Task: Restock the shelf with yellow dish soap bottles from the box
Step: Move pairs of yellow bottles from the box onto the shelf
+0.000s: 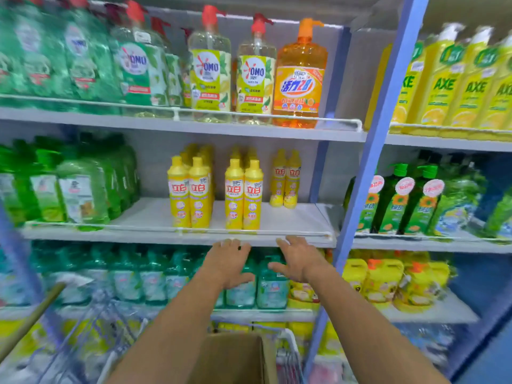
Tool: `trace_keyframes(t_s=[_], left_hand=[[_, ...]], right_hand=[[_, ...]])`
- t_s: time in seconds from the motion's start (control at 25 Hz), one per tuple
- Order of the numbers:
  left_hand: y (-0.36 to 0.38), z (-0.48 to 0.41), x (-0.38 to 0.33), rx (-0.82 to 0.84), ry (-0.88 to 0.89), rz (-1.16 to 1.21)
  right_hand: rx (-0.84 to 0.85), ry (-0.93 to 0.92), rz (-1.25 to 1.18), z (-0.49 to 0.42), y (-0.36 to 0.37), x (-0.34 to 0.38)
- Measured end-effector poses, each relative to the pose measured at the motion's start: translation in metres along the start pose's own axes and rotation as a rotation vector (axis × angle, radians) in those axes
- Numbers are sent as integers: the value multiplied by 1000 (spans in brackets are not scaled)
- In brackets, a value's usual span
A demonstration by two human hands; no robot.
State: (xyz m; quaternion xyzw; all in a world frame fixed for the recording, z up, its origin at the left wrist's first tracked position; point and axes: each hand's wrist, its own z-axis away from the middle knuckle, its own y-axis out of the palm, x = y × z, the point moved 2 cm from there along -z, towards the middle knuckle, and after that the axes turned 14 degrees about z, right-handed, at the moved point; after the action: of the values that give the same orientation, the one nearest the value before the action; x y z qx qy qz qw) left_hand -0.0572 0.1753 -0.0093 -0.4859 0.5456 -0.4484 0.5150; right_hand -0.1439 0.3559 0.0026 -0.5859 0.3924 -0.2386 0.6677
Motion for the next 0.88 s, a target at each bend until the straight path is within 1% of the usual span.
trace_keyframes(t_s=[0.12,0.24,0.4,0.52,0.72,0.88], left_hand=[[19,65,40,70,-133,40],[53,114,76,158,-256,99],[129,161,105,267,-384,227],[192,182,113,371,-447,311],[296,193,130,610,-560,406],[363,169,144,677,-563,450]], right_hand=[[14,-82,-36,10,13,72],[72,-161,-99,21,43,136],[232,-255,-140,35,121,192],[379,-278,-165,40,191,213],[593,-284,-195,36,299,230],[722,-252,-241,17,363,230]])
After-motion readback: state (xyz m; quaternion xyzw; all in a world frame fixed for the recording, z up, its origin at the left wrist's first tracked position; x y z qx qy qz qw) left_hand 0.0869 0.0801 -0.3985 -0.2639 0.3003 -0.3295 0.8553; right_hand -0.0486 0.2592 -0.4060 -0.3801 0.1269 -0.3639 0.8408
